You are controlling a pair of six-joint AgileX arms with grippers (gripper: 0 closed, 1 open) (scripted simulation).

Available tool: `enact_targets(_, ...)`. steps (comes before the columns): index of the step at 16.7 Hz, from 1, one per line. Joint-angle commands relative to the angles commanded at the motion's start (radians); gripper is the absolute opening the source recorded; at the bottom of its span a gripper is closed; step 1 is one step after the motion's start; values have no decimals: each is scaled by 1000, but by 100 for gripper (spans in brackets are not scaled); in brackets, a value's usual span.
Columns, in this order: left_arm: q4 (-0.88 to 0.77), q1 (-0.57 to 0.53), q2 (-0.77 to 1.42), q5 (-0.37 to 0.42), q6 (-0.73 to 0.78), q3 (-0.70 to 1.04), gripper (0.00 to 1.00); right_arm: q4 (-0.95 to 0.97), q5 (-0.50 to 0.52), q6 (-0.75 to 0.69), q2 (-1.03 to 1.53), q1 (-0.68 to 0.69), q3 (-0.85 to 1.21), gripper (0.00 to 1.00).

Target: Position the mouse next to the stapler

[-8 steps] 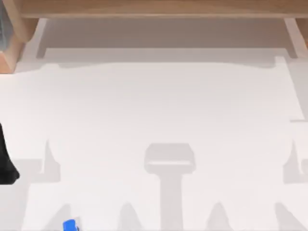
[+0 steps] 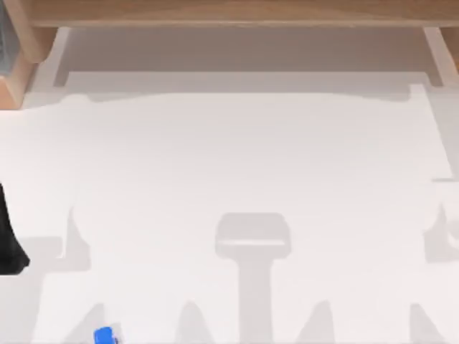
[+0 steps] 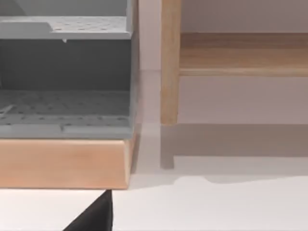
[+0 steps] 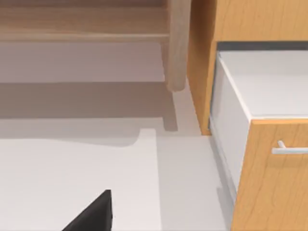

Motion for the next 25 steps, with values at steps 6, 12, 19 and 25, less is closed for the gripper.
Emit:
enact_targets(6, 0, 0, 0, 0, 0, 0, 100, -334, 9, -16, 499, -88, 522, 100)
enact_targets(12, 0, 0, 0, 0, 0, 0, 100, -677, 10, -46, 1164, -201, 1146, 100)
enact_targets(19, 0, 0, 0, 0, 0, 0, 100, -977, 3, -100, 1927, -306, 1800, 100)
enact_targets(25, 0, 0, 0, 0, 0, 0, 100, -1109, -10, -129, 2320, -332, 2140, 100)
